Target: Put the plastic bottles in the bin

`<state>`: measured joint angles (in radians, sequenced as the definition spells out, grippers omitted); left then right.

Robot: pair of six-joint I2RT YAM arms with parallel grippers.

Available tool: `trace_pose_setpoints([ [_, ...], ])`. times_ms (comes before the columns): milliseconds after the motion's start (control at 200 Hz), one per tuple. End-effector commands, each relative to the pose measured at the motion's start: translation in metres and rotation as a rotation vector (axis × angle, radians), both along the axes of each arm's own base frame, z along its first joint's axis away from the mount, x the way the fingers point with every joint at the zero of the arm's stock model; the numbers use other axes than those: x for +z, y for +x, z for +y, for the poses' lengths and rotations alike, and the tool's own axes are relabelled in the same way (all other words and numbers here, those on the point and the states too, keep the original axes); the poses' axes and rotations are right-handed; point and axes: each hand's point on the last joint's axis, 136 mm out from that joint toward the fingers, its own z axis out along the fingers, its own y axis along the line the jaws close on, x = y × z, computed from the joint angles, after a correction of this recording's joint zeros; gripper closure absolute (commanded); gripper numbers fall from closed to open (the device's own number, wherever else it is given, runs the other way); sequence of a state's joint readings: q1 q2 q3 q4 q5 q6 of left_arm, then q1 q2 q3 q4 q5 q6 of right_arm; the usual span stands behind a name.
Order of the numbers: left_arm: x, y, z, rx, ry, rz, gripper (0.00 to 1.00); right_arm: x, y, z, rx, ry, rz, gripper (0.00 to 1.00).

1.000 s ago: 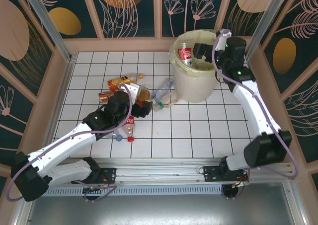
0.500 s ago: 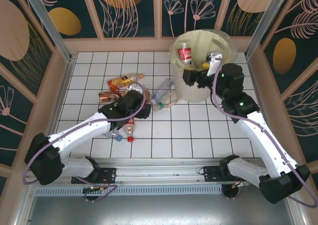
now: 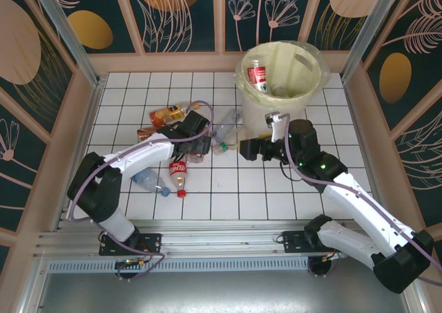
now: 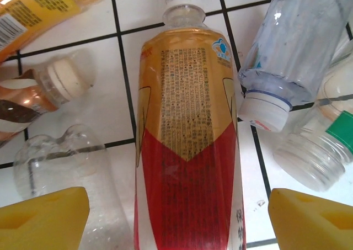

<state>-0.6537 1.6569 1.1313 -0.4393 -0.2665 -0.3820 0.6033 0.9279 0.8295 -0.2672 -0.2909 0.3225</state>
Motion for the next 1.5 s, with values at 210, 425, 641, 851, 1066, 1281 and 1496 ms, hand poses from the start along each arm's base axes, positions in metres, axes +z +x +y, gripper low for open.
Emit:
trace_pose_setpoints([
  [210, -0.037, 0.002, -0.002, -0.049, 0.035, 0.140, 0.12, -0.015, -0.010, 0.003, 0.021, 0.023, 0.056, 0.03],
  [425, -0.052, -0.004, -0.004, -0.055, 0.007, 0.188, 0.19, -0.024, -0.009, 0.003, 0.016, 0.020, 0.073, 0.04],
  [641, -0.047, -0.006, -0.006, -0.057, -0.028, 0.176, 0.26, -0.038, -0.005, 0.004, -0.014, 0.030, 0.111, 0.04],
  [851, -0.037, -0.010, -0.005, -0.049, -0.058, 0.153, 0.34, -0.046, 0.002, 0.005, -0.057, 0.061, 0.142, 0.05],
  [1066, -0.014, -0.014, -0.004, -0.048, -0.114, 0.097, 0.36, -0.047, 0.008, 0.008, -0.090, 0.121, 0.165, 0.05],
  [1281, 0.025, -0.033, -0.022, -0.139, -0.336, -0.004, 0.38, -0.047, 0.019, 0.014, -0.176, 0.248, 0.286, 0.07],
  [1496, 0.050, -0.068, -0.054, -0.320, -0.615, -0.035, 0.37, -0.030, 0.027, 0.032, -0.128, 0.355, 0.296, 0.11],
])
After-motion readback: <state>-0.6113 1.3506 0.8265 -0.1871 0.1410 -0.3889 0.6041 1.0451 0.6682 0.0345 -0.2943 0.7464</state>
